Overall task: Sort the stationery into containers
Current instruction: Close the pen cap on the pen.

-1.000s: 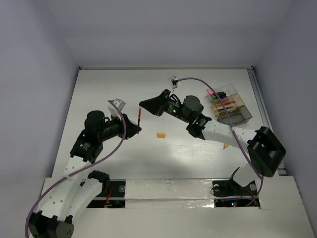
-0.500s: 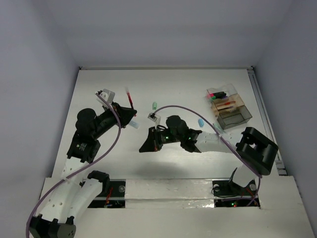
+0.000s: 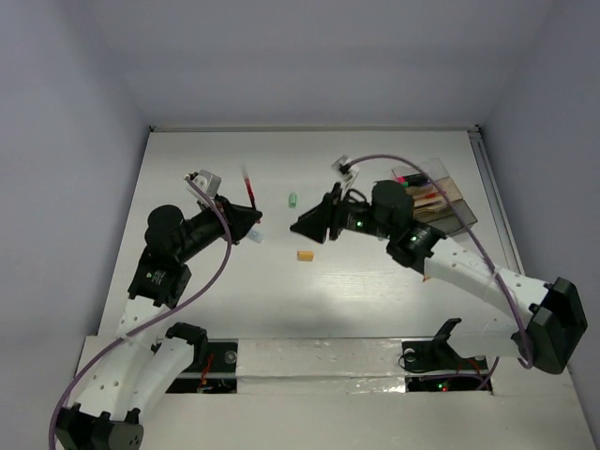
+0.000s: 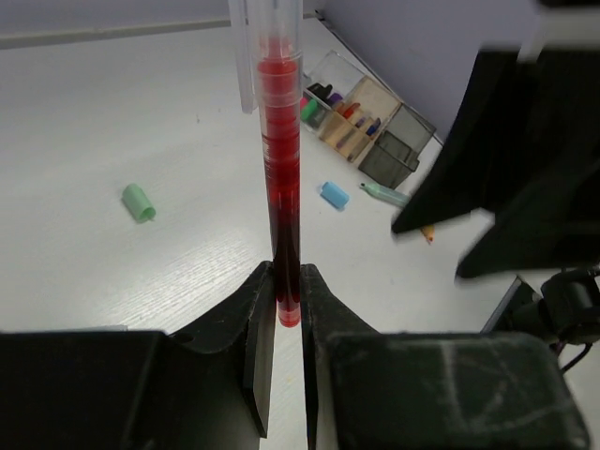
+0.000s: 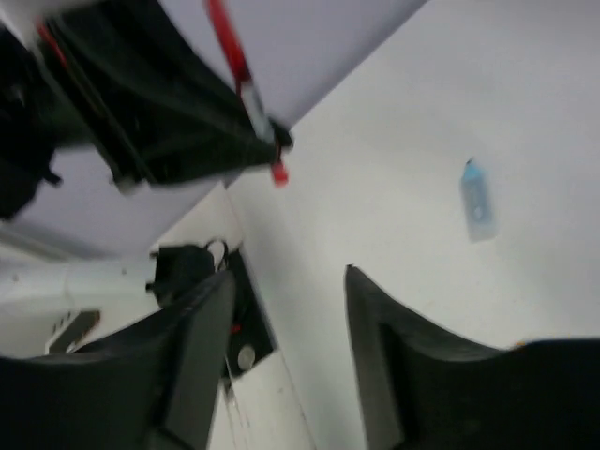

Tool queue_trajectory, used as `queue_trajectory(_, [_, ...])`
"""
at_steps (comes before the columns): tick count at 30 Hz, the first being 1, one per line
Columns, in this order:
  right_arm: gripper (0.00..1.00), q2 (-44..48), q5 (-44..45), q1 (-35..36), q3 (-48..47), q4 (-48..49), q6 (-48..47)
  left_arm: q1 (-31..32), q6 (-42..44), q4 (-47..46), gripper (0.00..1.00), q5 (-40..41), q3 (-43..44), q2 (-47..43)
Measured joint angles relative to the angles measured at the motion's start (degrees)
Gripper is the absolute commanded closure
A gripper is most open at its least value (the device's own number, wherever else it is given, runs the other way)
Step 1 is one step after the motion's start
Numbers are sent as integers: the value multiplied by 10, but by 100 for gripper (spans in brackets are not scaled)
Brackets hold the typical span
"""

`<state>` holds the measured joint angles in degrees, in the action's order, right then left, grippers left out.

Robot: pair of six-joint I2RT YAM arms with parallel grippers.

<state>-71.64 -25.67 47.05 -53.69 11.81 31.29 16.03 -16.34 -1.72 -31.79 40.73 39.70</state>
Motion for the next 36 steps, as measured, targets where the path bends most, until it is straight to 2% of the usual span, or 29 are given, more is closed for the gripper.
queue_trajectory(2, [27,8,10,-30,-34,-2,-19,1,-2,-2,100,-13,-2,7])
queue_trajectory(4, [21,-7,14,-42,-83,-12,-37,4,-3,-2,100,-22,-5,14])
queue_trajectory(10, [16,-106,26,-42,-260,-36,-87,20,-2,-1,100,-38,-7,28])
queue_trajectory(17, [17,-192,28,-41,-350,-84,-104,23,-2,-1,100,-45,-7,29])
queue_trajectory(21, [23,-226,29,-29,-380,-111,-112,22,-3,6,100,-47,-9,33])
queue_trajectory(25, [29,-235,28,-15,-393,-120,-117,22,-3,10,100,-47,-9,37])
queue_trajectory(36, [28,-234,26,-9,-395,-119,-121,22,-3,7,100,-48,-9,37])
